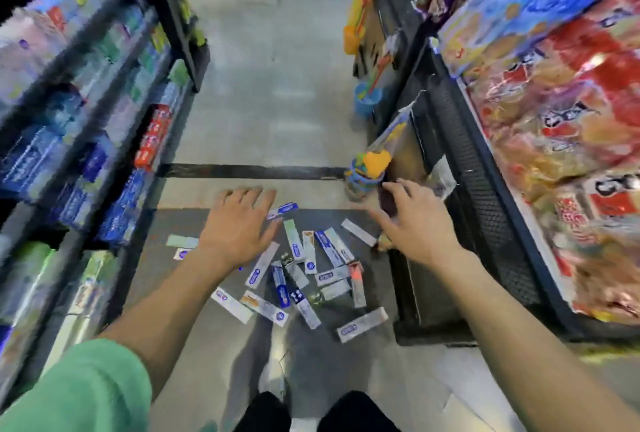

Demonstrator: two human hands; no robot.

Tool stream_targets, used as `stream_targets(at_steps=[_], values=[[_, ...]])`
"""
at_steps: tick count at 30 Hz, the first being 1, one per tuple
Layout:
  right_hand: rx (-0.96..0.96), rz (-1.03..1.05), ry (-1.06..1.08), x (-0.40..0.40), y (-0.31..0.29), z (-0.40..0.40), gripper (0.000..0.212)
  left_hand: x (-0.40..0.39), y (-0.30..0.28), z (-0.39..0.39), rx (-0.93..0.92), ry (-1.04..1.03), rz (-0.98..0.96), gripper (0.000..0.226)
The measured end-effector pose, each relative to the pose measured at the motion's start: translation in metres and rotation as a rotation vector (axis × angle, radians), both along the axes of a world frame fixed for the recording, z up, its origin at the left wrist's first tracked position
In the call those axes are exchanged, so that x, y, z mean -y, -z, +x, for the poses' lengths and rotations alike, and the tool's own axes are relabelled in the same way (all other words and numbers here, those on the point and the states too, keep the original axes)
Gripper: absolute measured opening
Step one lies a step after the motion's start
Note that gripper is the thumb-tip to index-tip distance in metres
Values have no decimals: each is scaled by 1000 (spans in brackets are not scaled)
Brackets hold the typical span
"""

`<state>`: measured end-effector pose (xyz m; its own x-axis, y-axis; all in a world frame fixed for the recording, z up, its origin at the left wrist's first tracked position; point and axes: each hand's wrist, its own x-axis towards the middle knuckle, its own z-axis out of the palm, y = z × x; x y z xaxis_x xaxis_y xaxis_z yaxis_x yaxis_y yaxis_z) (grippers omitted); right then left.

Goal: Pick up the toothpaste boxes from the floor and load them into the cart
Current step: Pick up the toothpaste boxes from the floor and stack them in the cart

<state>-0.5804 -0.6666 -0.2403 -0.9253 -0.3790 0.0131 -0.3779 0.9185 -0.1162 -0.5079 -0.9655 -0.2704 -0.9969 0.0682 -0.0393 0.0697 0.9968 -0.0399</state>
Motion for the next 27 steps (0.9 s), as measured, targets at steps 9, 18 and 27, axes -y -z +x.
stream_targets(at_steps=[9,18,27], values=[[91,-12,230,-74,167,-37,56,-103,176,-97,23,229,76,58],[240,-86,385,-125,526,-26,60,-135,541,-116,72,300,60,63],[396,8,633,-167,801,38,73,-160,797,-123,89,398,0,58]])
